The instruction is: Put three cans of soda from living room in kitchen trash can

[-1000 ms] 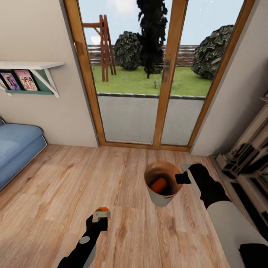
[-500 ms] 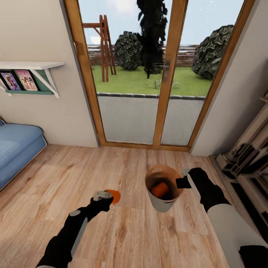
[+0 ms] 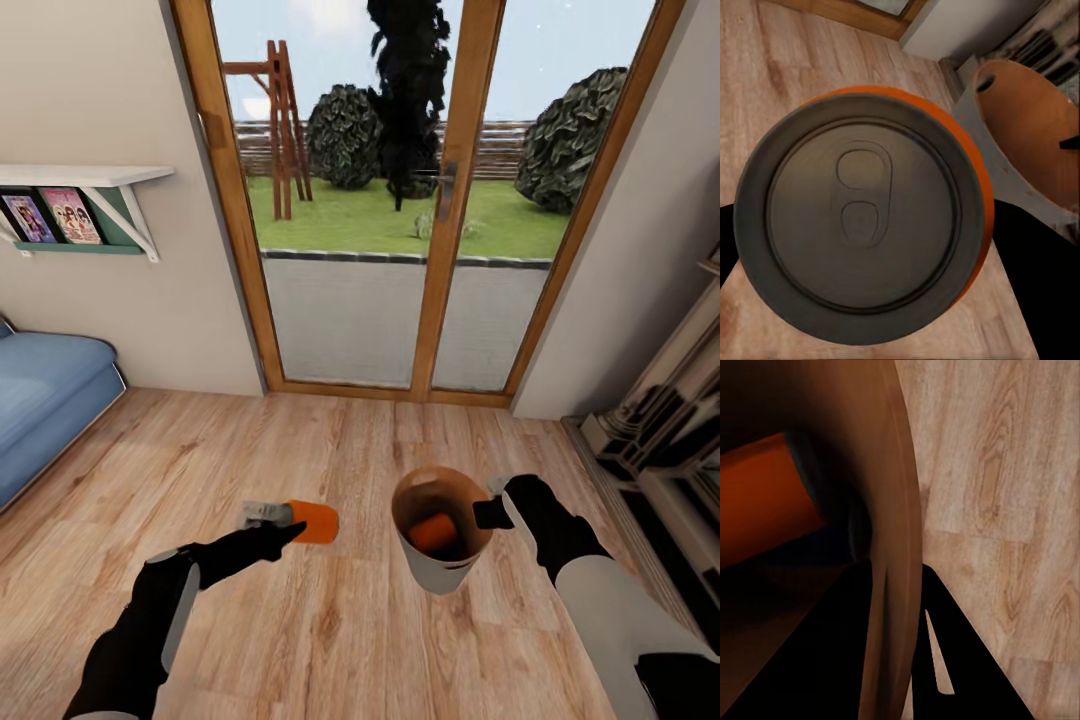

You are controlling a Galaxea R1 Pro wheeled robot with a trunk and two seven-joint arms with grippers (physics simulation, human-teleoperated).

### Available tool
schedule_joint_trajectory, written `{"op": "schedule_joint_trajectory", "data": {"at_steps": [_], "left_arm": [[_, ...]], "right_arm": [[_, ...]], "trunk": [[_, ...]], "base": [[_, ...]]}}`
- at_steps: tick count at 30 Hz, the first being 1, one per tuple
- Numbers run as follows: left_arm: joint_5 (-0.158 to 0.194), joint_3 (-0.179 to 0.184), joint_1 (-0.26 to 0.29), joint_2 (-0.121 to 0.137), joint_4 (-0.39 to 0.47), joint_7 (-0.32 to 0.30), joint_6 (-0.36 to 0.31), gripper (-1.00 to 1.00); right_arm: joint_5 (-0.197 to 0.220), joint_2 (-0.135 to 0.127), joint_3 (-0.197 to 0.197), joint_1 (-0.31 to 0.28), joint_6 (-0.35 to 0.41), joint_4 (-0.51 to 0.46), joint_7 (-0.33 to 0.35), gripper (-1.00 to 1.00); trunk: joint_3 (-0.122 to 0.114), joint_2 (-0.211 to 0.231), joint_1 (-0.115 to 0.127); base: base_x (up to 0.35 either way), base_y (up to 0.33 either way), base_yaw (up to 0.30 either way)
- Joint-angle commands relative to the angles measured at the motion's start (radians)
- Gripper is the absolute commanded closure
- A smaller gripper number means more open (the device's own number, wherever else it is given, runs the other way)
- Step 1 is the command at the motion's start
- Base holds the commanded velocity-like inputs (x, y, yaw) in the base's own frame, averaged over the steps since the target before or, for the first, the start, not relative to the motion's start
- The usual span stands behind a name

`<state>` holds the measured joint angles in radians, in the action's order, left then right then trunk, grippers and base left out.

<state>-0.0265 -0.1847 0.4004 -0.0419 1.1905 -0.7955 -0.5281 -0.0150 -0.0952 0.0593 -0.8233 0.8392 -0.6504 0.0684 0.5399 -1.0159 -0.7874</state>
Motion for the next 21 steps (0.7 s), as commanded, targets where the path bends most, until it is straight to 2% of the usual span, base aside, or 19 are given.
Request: {"op": "schedule_joint_trajectory", "data": {"at_steps": [1,4,7,11,15,17,21], "left_arm": [[0.0,-0.013,0.0,0.0,0.0,-0.035,-0.009,1.0],[0.0,-0.03,0.0,-0.001,0.001,-0.123,-0.023,1.0],[0.001,-0.037,0.0,-0.001,0.001,-0.182,-0.033,1.0],[0.004,-0.039,0.0,-0.001,0.001,-0.207,-0.037,1.0],[0.07,-0.037,0.0,-0.001,0.001,-0.214,-0.038,1.0],[0.118,-0.033,0.0,-0.001,0.001,-0.216,-0.038,1.0],[0.146,-0.028,0.0,-0.002,0.001,-0.225,-0.039,1.0]], "right_arm": [[0.014,0.0,-0.001,0.0,-0.002,0.002,0.004,1.0],[0.014,0.0,-0.001,0.0,-0.014,0.017,0.004,1.0],[0.014,0.001,0.0,0.0,-0.037,0.042,0.004,1.0],[0.014,0.001,0.0,0.0,-0.053,0.073,0.004,1.0],[0.014,0.002,0.0,0.0,-0.07,0.087,0.004,1.0],[0.014,0.002,0.001,0.0,-0.075,0.099,0.004,1.0],[0.014,0.002,0.001,0.0,-0.078,0.113,0.004,1.0]], "trunk": [[0.0,0.0,0.0],[0.0,0.0,0.0],[0.0,0.0,0.0],[0.0,0.0,0.0],[0.0,0.0,0.0],[0.0,0.0,0.0],[0.0,0.0,0.0]], "base": [[0.0,0.0,0.0],[0.0,0.0,0.0],[0.0,0.0,0.0],[0.0,0.0,0.0],[0.0,0.0,0.0],[0.0,0.0,0.0],[0.0,0.0,0.0]]}}
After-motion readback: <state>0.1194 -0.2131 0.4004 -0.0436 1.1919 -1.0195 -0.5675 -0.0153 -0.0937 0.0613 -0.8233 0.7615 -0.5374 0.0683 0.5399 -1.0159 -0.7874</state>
